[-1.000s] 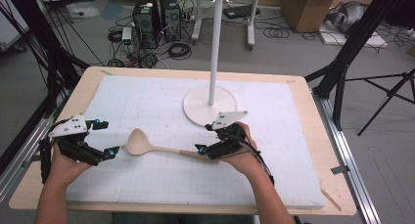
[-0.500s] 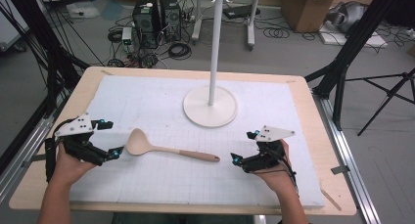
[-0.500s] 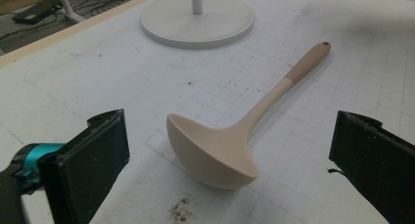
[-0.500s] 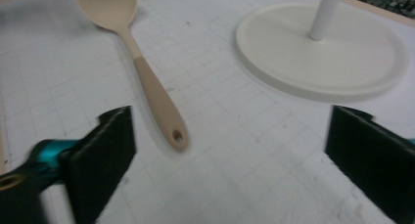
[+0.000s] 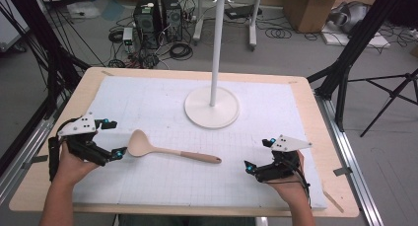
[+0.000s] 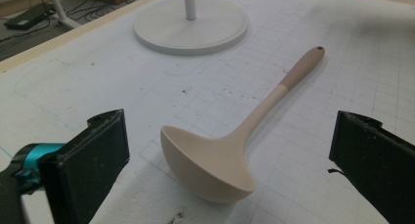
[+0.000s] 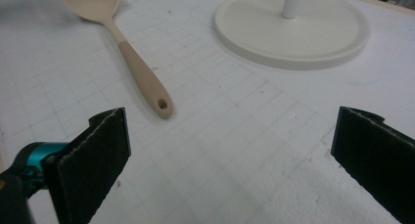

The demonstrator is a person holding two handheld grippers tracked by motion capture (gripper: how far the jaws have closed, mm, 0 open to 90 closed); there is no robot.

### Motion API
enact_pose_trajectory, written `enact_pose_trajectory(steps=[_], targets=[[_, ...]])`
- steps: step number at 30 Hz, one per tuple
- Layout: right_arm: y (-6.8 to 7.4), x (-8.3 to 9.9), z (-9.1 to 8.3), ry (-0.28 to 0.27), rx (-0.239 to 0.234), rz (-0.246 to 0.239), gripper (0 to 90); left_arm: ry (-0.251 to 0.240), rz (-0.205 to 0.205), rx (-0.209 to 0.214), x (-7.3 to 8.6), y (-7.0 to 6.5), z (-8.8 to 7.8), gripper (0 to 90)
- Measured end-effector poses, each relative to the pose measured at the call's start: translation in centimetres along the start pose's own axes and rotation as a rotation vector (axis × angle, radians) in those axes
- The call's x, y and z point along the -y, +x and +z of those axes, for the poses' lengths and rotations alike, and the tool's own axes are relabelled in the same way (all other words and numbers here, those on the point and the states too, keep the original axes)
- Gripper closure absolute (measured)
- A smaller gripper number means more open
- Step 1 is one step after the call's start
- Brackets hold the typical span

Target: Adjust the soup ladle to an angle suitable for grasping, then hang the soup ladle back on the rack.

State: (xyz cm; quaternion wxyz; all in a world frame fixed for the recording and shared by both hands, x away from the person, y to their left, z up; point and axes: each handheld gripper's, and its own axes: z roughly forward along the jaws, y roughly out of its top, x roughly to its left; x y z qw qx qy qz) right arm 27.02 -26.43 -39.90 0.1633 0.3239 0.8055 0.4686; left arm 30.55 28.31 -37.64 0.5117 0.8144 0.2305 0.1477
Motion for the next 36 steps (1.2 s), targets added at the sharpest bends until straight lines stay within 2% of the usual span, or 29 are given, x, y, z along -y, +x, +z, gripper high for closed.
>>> enact_pose_trajectory(steps=[3,16,19,30,34,36], targets=[[-0.5,0.4,-0.1,0.012,0.0,0.024,0.3,-0.003,0.0,0.005,0.0,0.1,0.0,1.7],[-1.0,0.5,-0.3,0.003,-0.013,0.026,0.3,-0.002,0.003,0.01,-0.2,-0.1,0.2,1.7],[-1.1,0.6,-0.6,-0.005,-0.012,0.038,0.3,-0.001,0.009,0.017,-0.3,-0.2,0.4,1.7],[-1.1,0.7,-0.7,-0.003,-0.01,0.036,0.3,-0.007,0.023,0.045,-1.0,-0.5,0.4,1.7],[-1.1,0.8,-0.9,-0.008,-0.006,0.035,0.3,0.006,0.04,0.06,-1.7,-0.5,1.1,1.7],[-1.1,0.9,-1.0,-0.006,-0.002,0.035,0.3,0.029,0.055,0.078,-2.2,-0.6,2.1,1.7]])
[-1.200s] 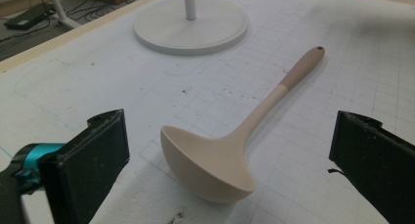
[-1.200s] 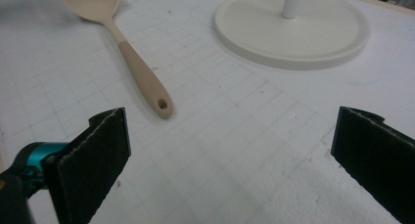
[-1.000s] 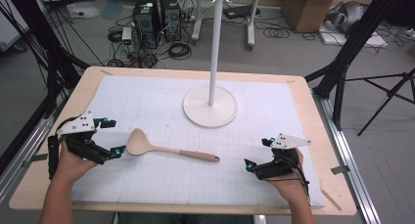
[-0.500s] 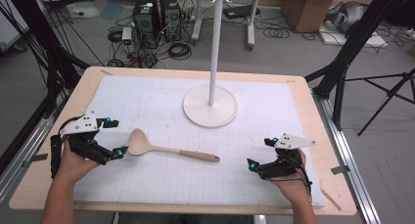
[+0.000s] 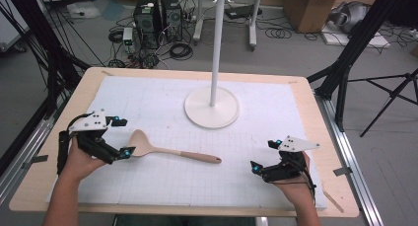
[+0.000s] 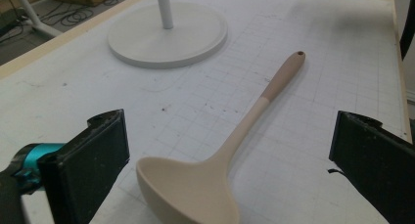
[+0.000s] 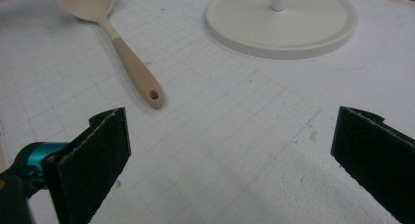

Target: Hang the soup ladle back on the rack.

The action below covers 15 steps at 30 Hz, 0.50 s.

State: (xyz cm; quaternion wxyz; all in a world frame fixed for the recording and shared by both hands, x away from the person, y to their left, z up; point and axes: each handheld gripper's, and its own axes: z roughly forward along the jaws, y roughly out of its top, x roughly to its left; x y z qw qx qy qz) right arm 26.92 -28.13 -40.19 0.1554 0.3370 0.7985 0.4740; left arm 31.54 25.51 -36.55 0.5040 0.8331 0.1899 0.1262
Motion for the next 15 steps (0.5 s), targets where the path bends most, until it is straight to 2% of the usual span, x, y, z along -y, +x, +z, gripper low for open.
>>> enact_pose_trajectory(steps=[9,11,14,15], targets=[[-0.3,0.1,-0.4,-0.011,0.006,0.01,0.3,0.063,0.041,0.052,-2.0,-0.4,2.6,1.7],[-0.4,0.2,-0.3,-0.006,0.007,0.01,0.3,0.096,0.051,0.067,-2.5,-0.6,3.7,1.7],[-0.4,0.3,-0.3,-0.001,0.008,0.007,0.3,0.117,0.055,0.084,-2.8,-0.8,4.5,1.7],[-0.4,0.4,-0.3,-0.001,0.01,0.013,0.3,0.145,0.071,0.103,-3.1,-0.9,5.4,1.7]])
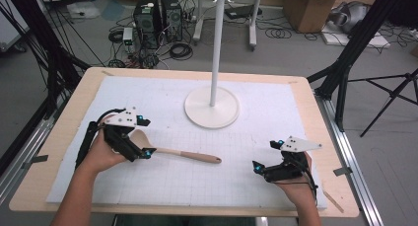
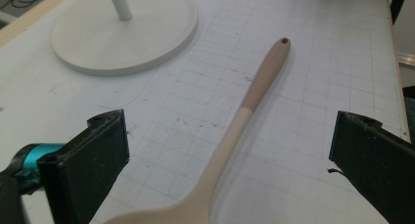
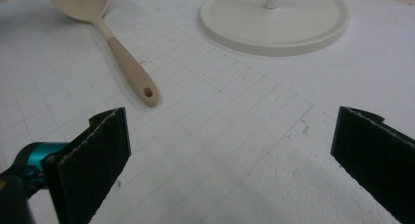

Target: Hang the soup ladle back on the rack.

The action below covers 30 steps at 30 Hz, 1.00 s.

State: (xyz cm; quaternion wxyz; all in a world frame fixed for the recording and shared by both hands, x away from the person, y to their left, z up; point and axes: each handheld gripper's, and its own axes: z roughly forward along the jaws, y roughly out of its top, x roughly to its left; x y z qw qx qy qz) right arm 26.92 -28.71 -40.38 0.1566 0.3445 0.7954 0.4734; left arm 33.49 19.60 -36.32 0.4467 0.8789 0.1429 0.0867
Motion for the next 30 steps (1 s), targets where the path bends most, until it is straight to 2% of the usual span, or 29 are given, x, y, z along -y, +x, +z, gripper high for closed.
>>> enact_pose_trajectory(steps=[1,2,3,4,7,8,9,10,19,23,24,26,29,30], targets=[[0.0,0.0,0.0,0.0,0.0,0.0,0.3,0.0,0.0,0.0,0.0,0.0,0.0,1.7],[-0.1,0.0,0.0,-0.001,0.003,0.004,0.3,0.028,0.008,0.017,-0.3,0.0,0.9,1.7],[-0.1,0.0,0.0,-0.001,0.003,0.004,0.3,0.028,0.008,0.017,-0.3,0.0,0.9,1.7],[-0.1,0.1,0.0,0.0,0.002,0.003,0.3,0.068,0.015,0.032,-0.4,-0.1,1.8,1.7],[-0.1,0.1,0.1,0.003,0.002,0.007,0.3,0.091,0.014,0.05,-0.6,-0.2,2.7,1.7],[-0.1,0.1,0.2,0.004,-0.001,0.004,0.3,0.119,0.024,0.057,-0.7,-0.2,3.4,1.7],[-0.1,0.1,0.2,0.004,-0.001,0.004,0.3,0.119,0.024,0.057,-0.7,-0.2,3.4,1.7],[-0.1,0.1,0.2,0.005,-0.001,0.002,0.3,0.14,0.029,0.066,-0.9,-0.3,4.1,1.7],[-0.1,0.2,0.4,0.011,-0.004,0.007,0.3,0.187,0.048,0.095,-1.8,-0.4,6.3,5.2],[-0.1,0.2,0.5,0.012,-0.005,0.005,0.3,0.221,0.056,0.103,-2.1,-0.4,7.2,5.2],[-0.1,0.2,0.5,0.016,-0.008,0.006,0.3,0.247,0.06,0.106,-2.3,-0.5,7.7,5.2],[0.0,0.3,0.6,0.017,-0.008,0.005,0.3,0.251,0.063,0.113,-2.3,-0.5,8.2,5.3],[0.0,0.3,0.7,0.017,-0.009,0.005,0.3,0.265,0.059,0.122,-2.2,-0.5,8.7,10.6],[0.0,0.3,0.7,0.018,-0.012,0.005,0.4,0.291,0.056,0.139,-2.0,-0.5,9.3,13.9]])
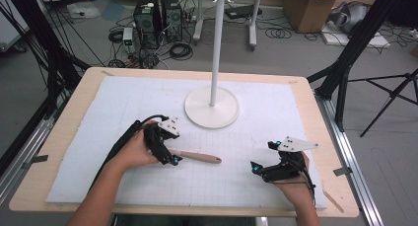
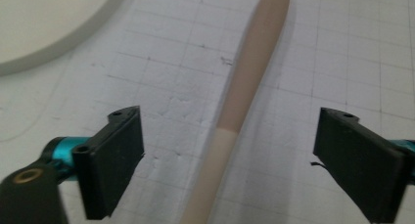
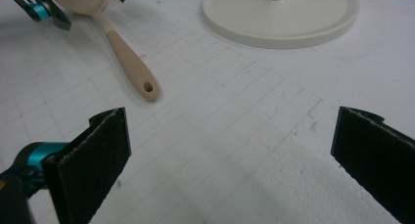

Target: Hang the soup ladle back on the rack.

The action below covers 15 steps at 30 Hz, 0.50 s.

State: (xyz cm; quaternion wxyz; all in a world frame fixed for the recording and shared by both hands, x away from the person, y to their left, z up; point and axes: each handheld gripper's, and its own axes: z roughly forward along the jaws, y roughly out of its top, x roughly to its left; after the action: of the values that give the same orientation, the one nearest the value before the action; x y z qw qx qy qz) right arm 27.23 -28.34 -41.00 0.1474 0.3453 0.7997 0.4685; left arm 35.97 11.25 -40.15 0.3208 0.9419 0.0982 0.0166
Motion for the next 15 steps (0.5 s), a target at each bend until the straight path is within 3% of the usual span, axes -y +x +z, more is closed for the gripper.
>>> enact_pose_trajectory(steps=[4,15], targets=[[0.0,0.1,0.2,0.007,-0.003,-0.002,0.4,0.03,0.005,0.004,0.0,0.1,0.8,18.0],[0.1,0.1,0.4,0.014,-0.004,-0.003,0.4,0.051,0.007,0.02,-0.4,0.2,1.8,30.7]])
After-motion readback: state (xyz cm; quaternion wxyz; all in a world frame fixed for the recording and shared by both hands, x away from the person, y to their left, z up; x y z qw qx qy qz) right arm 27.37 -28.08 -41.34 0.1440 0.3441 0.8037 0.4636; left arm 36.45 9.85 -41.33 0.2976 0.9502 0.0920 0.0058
